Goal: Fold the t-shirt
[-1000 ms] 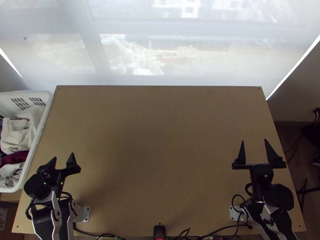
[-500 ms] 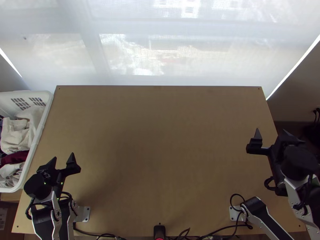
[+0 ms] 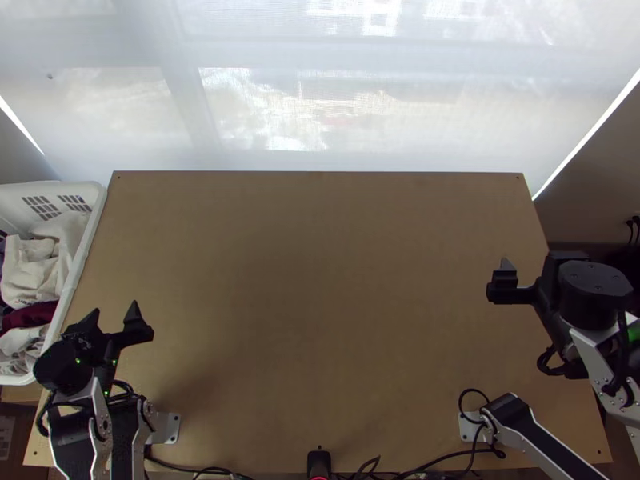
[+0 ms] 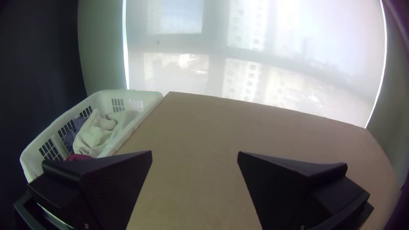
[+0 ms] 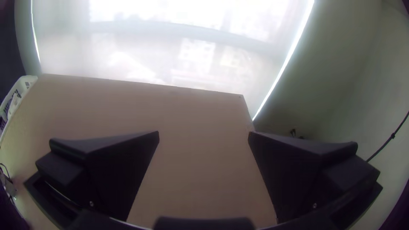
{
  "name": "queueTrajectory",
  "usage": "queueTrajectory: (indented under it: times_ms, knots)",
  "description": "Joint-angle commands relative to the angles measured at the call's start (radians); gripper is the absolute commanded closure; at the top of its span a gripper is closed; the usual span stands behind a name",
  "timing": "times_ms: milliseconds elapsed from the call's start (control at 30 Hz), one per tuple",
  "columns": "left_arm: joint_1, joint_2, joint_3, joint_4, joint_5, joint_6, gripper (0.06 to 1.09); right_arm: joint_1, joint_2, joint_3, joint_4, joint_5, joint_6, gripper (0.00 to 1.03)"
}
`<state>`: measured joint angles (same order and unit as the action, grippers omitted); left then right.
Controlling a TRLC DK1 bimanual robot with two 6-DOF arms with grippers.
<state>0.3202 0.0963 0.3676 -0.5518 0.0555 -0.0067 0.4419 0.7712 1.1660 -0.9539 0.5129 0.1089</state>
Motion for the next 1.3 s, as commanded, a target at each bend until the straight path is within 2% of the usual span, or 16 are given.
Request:
queueTrajectory:
  times_ms: [0,167,333,433,500,600,667,767,933,1267]
  knots:
    - [0.066,0.402,0.278,-0.069,-0.029,-0.104,0.10,0.060,0.028,-0.002,-0.034,-0.027,0.012,0.05]
    - [0.155,0.740,0.537,-0.215,-0.028,-0.168,0.10,0.054,0.069,0.037,-0.016,-0.027,0.011,0.05]
    - [0.378,0.913,0.669,-0.175,-0.029,-0.256,0.10,0.041,0.106,0.063,-0.009,-0.028,0.011,0.05]
    - [0.464,1.042,0.806,-0.177,-0.034,-0.191,0.10,-0.012,0.152,0.089,-0.023,-0.040,-0.006,0.05]
    - [0.522,1.145,0.878,-0.178,-0.032,-0.116,0.10,-0.066,0.185,0.113,-0.042,-0.060,-0.051,0.05]
    - [0.573,1.329,1.015,-0.220,-0.032,-0.027,0.10,-0.077,0.232,0.150,-0.098,-0.062,-0.118,0.05]
    - [0.592,1.439,1.076,-0.221,-0.039,-0.024,0.10,-0.058,0.240,0.155,-0.111,-0.062,-0.141,0.05]
    - [0.606,1.573,1.116,-0.191,-0.131,-0.010,0.10,-0.052,0.240,0.155,-0.109,-0.063,-0.146,0.05]
    - [0.623,1.738,1.123,-0.155,-0.155,0.027,0.10,-0.054,0.235,0.138,-0.111,-0.062,-0.166,0.05]
    - [0.626,1.961,1.111,0.018,-0.212,0.065,0.11,-0.051,0.231,0.119,-0.115,-0.062,-0.198,0.05]
